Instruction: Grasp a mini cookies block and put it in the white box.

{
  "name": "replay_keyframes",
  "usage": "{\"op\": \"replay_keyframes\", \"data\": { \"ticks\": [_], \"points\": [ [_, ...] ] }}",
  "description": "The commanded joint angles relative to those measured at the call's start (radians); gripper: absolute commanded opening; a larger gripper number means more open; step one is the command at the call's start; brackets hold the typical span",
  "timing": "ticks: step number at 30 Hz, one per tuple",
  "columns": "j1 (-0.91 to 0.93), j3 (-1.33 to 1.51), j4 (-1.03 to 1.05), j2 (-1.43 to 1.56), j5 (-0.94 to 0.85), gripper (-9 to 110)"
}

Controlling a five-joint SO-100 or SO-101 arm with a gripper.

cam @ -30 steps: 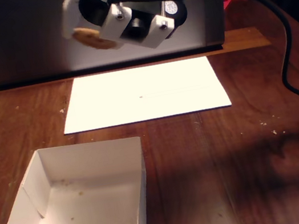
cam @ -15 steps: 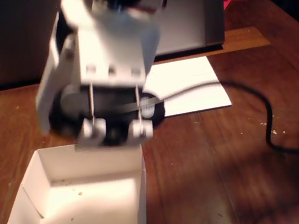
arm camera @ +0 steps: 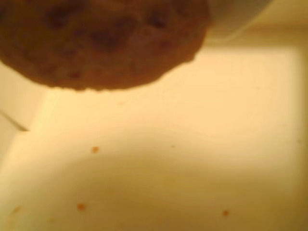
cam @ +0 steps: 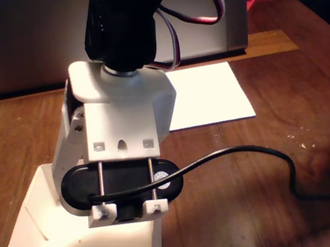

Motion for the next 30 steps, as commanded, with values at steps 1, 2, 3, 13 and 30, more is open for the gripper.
{"op": "replay_keyframes", "data": {
  "ticks": [1, 2, 3, 13, 30],
  "points": [
    [0.018, -0.126, -0.031, 0.052, 0.008, 17],
    [0.018, -0.126, -0.032, 0.054, 0.006, 19],
    [0.018, -0.126, -0.032, 0.054, 0.003, 20],
    [0.011, -0.126, -0.029, 0.046, -0.015, 36],
    [0.117, -0.129, 0.094, 0.153, -0.040, 0]
  ]
}}
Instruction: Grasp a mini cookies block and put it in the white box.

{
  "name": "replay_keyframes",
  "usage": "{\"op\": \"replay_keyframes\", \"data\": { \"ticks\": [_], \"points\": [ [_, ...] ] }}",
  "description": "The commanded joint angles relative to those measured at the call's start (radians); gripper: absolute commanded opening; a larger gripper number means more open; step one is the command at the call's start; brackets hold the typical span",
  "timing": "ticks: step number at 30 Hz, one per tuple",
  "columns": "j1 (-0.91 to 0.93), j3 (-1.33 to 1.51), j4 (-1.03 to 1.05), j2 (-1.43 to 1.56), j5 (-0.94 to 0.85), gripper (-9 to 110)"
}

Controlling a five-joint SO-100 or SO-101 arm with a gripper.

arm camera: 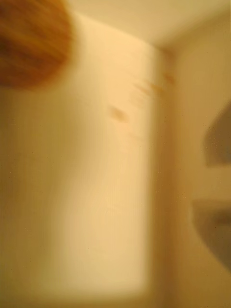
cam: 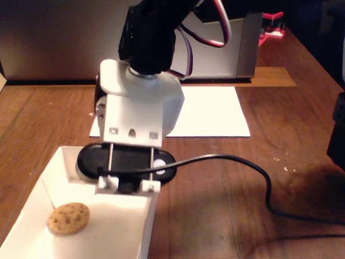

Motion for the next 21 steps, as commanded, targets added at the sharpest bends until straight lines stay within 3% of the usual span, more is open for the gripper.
{"op": "replay_keyframes", "data": {
  "ticks": [1, 15, 21],
  "points": [
    [0.063, -0.130, 0.058, 0.172, -0.015, 0],
    [0.218, -0.225, 0.351, 0.414, -0.097, 0],
    [0.267, -0.100, 0.400, 0.552, -0.054, 0]
  ]
}}
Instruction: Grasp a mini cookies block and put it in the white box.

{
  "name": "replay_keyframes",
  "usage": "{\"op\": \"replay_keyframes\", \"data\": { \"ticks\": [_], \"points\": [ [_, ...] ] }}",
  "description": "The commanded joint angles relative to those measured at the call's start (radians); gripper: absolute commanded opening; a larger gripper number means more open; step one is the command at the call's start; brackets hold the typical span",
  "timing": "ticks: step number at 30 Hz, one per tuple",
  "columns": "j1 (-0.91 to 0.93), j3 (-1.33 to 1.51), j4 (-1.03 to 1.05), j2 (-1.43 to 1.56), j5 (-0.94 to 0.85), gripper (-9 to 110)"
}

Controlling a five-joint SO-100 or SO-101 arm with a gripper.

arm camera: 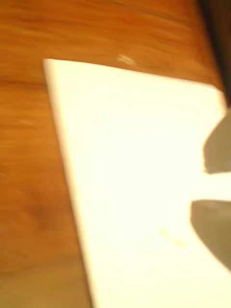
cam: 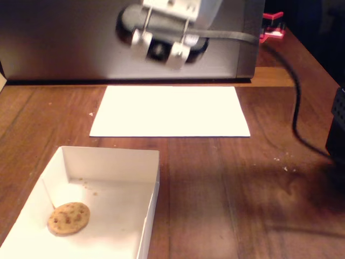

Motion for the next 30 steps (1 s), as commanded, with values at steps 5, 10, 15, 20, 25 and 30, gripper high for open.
{"op": "replay_keyframes", "data": {
  "ticks": [5, 10, 15, 20, 25, 30],
  "points": [
    [0.032, 0.295, -0.126, 0.426, 0.002, 0],
    [0.057, 0.492, -0.186, 0.569, -0.006, 0],
    [0.054, 0.660, -0.206, 0.699, -0.025, 0],
    [0.074, 0.813, -0.204, 0.770, 0.034, 0],
    [0.140, 0.986, -0.258, 0.867, 0.057, 0],
    [0.135, 1.183, -0.282, 1.068, 0.005, 0]
  ]
}}
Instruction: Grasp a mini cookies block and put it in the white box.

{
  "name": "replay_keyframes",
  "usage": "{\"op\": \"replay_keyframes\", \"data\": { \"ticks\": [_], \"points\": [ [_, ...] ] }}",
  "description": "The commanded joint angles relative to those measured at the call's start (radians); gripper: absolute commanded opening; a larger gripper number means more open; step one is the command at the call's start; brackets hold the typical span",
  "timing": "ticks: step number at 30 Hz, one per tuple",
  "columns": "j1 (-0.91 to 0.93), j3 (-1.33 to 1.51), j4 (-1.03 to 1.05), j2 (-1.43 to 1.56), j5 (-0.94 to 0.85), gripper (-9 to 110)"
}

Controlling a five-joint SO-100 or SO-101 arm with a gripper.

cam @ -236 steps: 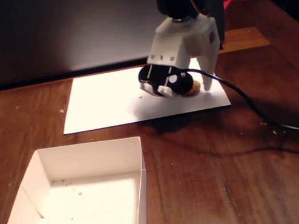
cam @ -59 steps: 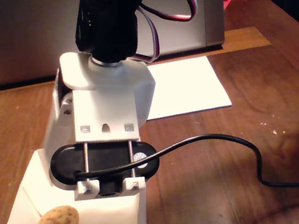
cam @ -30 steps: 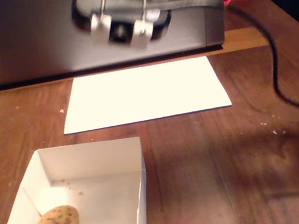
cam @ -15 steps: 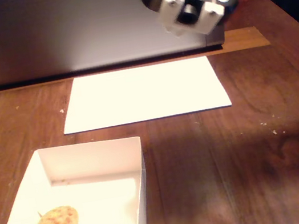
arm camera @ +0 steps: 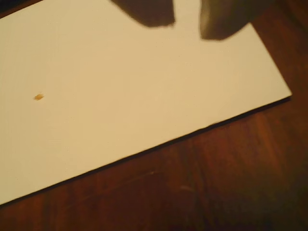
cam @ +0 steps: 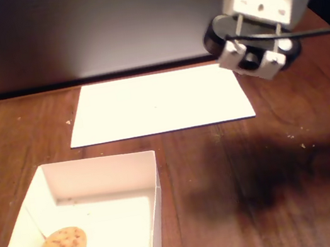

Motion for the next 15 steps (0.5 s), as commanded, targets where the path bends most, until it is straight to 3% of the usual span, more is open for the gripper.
{"op": "replay_keyframes", "data": {
  "ticks": [1, 15],
  "points": [
    [-0.009, 0.089, -0.025, 0.163, -0.021, 0],
    [-0.041, 0.396, -0.021, 0.431, 0.012, 0]
  ]
}}
